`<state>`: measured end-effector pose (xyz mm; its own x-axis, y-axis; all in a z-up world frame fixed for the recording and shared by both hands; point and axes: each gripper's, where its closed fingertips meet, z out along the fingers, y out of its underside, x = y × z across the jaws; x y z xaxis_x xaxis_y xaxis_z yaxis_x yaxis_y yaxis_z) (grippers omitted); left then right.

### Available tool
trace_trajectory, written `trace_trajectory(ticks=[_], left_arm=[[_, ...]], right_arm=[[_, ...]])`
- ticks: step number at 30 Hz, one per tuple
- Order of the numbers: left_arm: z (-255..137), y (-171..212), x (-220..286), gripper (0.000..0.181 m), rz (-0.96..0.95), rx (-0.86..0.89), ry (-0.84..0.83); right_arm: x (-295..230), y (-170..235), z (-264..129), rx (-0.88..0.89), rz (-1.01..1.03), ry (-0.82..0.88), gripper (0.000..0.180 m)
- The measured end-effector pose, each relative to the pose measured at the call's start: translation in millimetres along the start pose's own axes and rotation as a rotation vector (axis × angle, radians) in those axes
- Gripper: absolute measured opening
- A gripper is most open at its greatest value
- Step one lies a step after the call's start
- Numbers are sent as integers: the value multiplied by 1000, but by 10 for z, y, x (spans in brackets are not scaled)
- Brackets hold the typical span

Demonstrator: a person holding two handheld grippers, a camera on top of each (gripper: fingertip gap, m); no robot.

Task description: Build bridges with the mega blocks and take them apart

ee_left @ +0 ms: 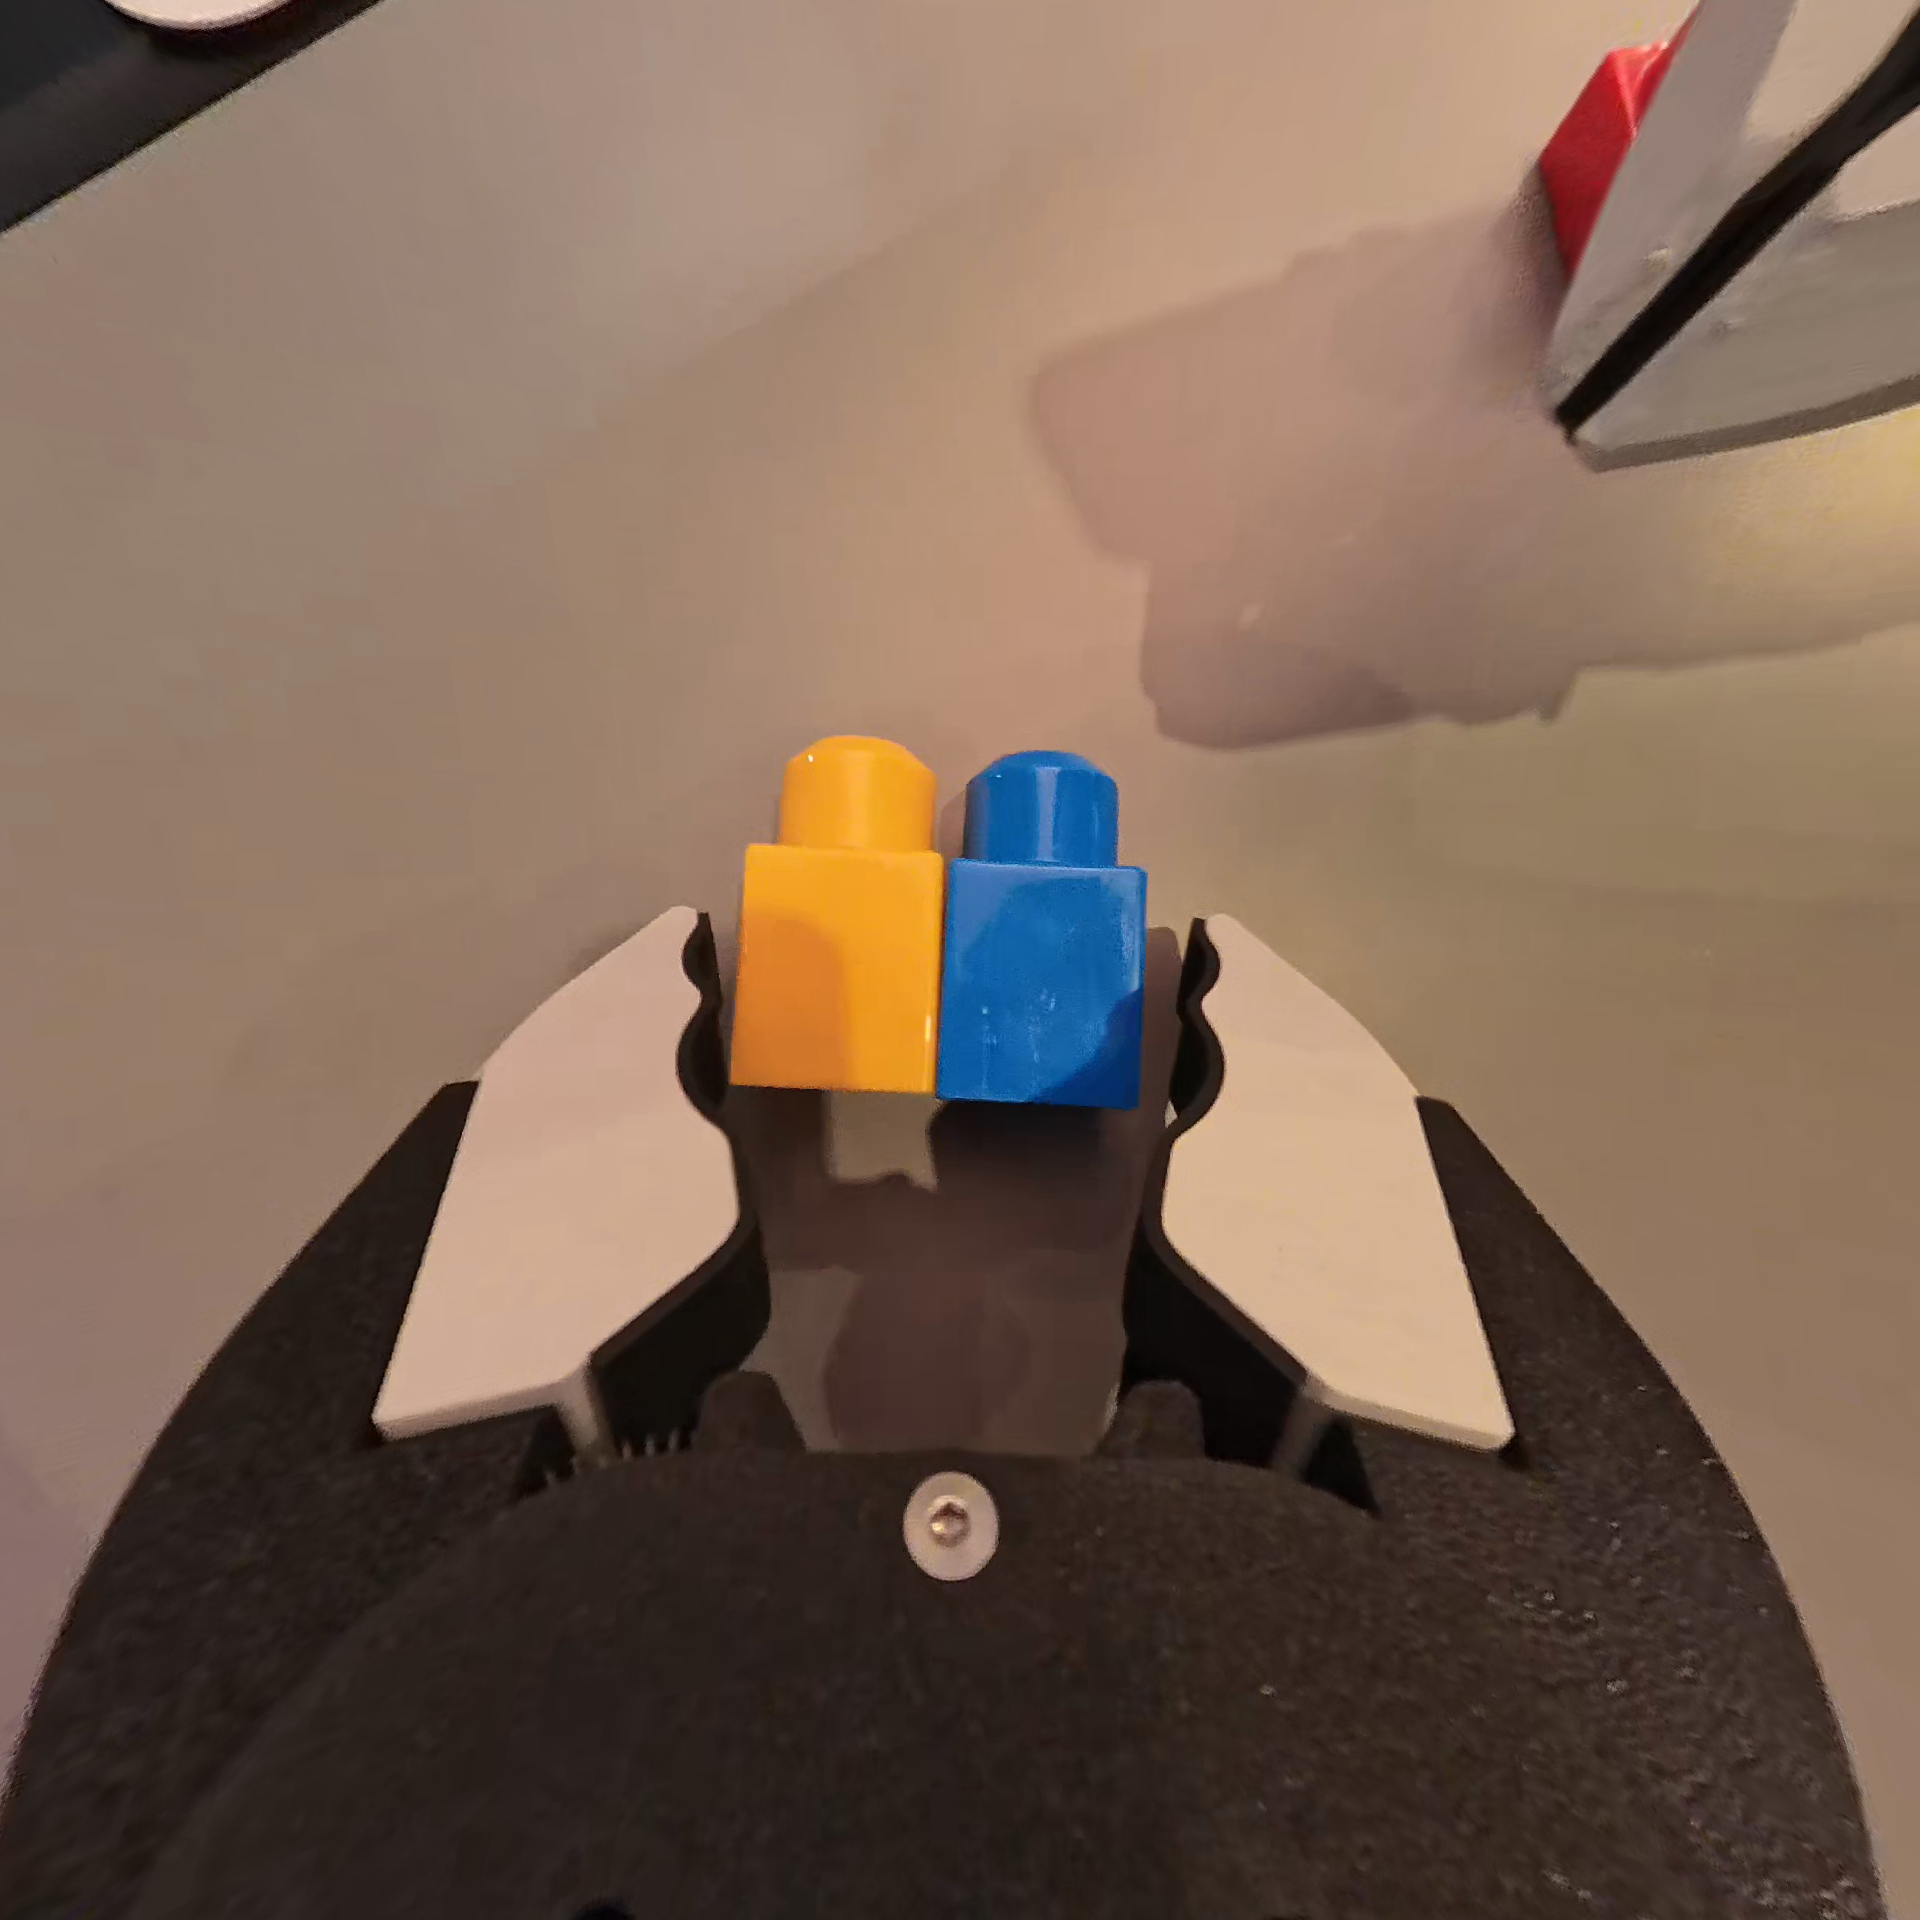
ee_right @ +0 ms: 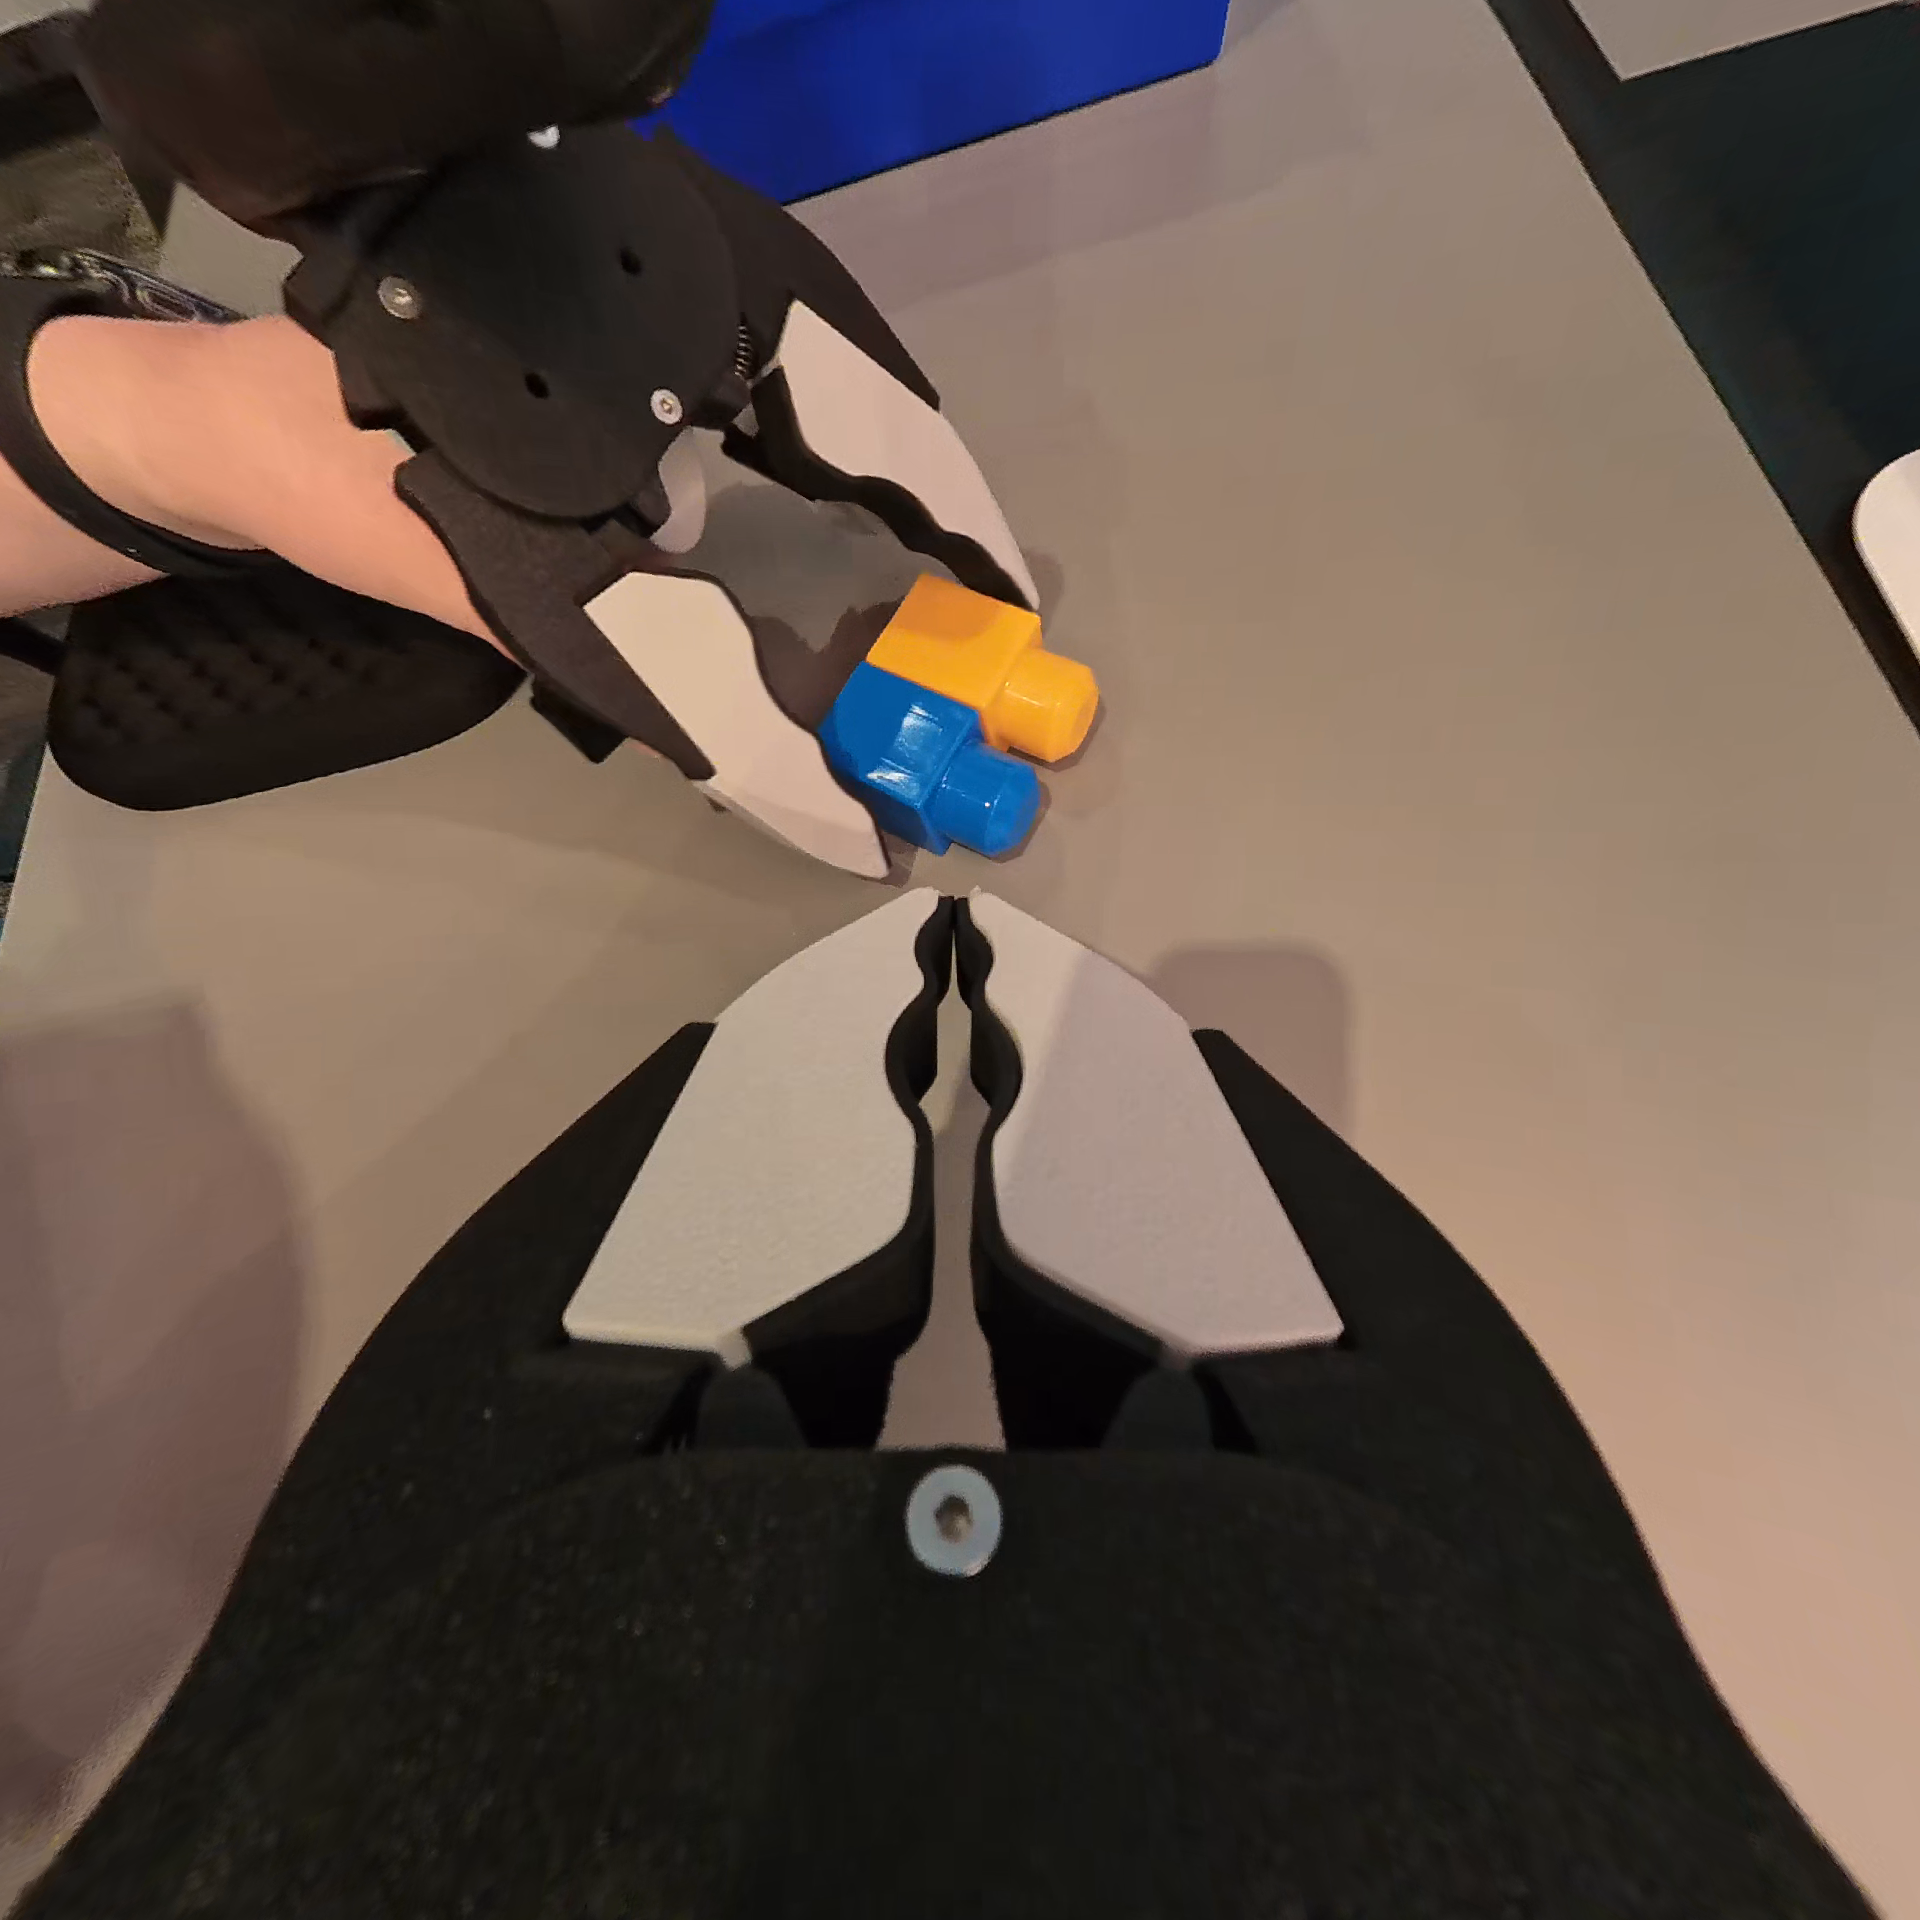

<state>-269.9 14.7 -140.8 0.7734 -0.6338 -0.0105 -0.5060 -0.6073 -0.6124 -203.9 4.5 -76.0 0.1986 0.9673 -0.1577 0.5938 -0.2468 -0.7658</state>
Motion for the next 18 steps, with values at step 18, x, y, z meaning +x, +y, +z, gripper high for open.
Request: trace_trajectory(ticks=[18], left_arm=[[85,98,-42,85,14,-131,14]], right_arm=[[6,23,-25,-7,7,-13,0]])
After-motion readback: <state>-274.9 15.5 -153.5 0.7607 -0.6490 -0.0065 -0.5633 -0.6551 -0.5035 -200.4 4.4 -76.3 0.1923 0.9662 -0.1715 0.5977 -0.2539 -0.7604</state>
